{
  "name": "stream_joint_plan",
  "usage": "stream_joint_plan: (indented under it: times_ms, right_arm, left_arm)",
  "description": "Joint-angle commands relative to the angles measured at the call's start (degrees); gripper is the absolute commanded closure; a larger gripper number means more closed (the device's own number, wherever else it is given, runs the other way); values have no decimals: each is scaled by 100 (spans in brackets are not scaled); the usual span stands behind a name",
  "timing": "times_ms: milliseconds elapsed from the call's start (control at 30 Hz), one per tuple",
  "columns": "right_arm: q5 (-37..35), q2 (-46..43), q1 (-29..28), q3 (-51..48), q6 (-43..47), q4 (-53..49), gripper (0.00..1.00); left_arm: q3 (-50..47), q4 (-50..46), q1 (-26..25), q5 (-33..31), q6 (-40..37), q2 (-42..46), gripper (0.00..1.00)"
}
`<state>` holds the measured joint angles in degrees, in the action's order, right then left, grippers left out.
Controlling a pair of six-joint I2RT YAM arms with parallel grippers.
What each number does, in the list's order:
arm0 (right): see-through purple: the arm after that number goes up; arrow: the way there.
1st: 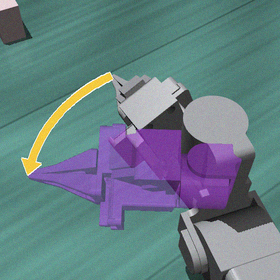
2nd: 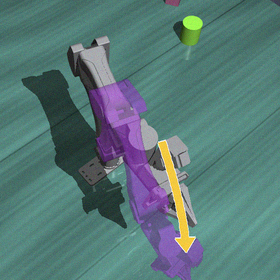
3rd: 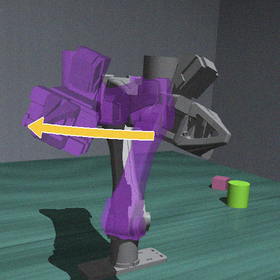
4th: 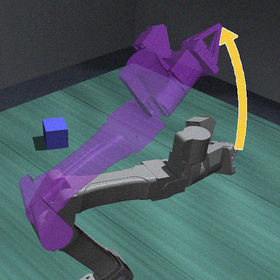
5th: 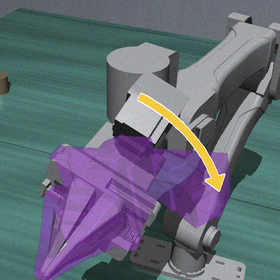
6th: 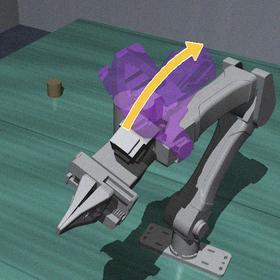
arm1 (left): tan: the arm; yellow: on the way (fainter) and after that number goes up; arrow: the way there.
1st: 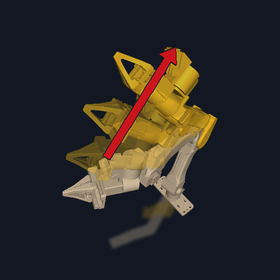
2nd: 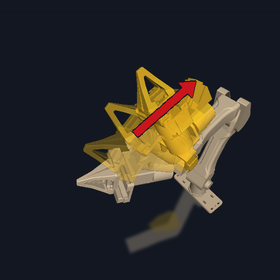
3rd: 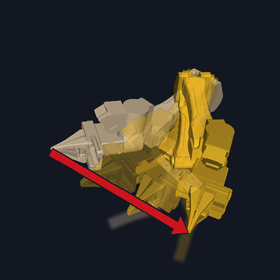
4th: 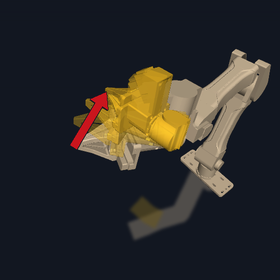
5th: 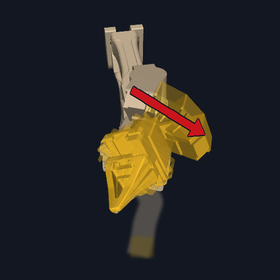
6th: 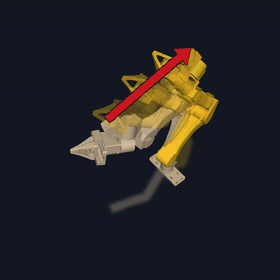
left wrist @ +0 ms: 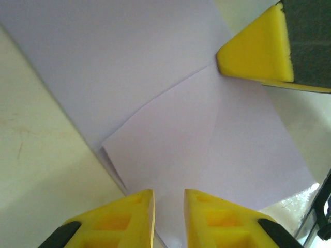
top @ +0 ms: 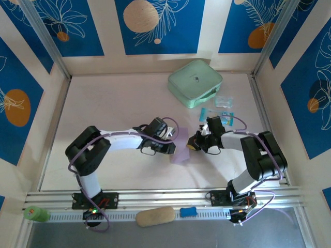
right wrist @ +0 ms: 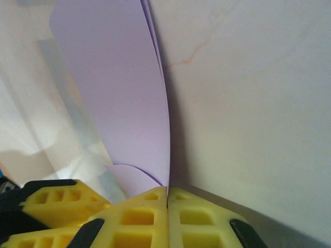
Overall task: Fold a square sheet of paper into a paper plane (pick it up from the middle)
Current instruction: Turn over the paper at the center of the table.
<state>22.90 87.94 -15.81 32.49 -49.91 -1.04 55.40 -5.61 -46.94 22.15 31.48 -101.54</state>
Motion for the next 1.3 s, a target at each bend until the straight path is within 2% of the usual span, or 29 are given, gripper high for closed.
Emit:
stream_joint_plan:
  times_ms: [0,233,400,633,867,1067,1167,1267]
  right_arm:
    - [-392,-360,-58,112,-180,-759,95]
    - [-922,-1240,-56,258,-250,-1909,95]
    - [-945,-1638,-39,122,-277,-2067,95]
    - [-862,-1689,-121,260,-215,-2039,95]
    - [-1066,-1730,-216,714,357,-2303,95]
    - [-1492,-1952,-264,1271,728,-3577,96]
    - [-1224,-2104,-229,1237,683,-3798,96]
    - [-1291,-2088,-276,1168,732,-3778,96]
  left_arm:
    - [-151,151,17,-143,174,273,79]
    - [18,13,15,-114,217,283,78]
    - [145,-105,17,-116,192,240,78]
    - [104,-305,28,-367,77,466,78]
    - [37,-833,81,-1209,10,1080,77]
    - [139,-1631,242,-2372,281,1898,74]
    - [3,-1667,281,-2517,405,2351,70]
    - [-126,-1907,299,-2558,222,2714,67]
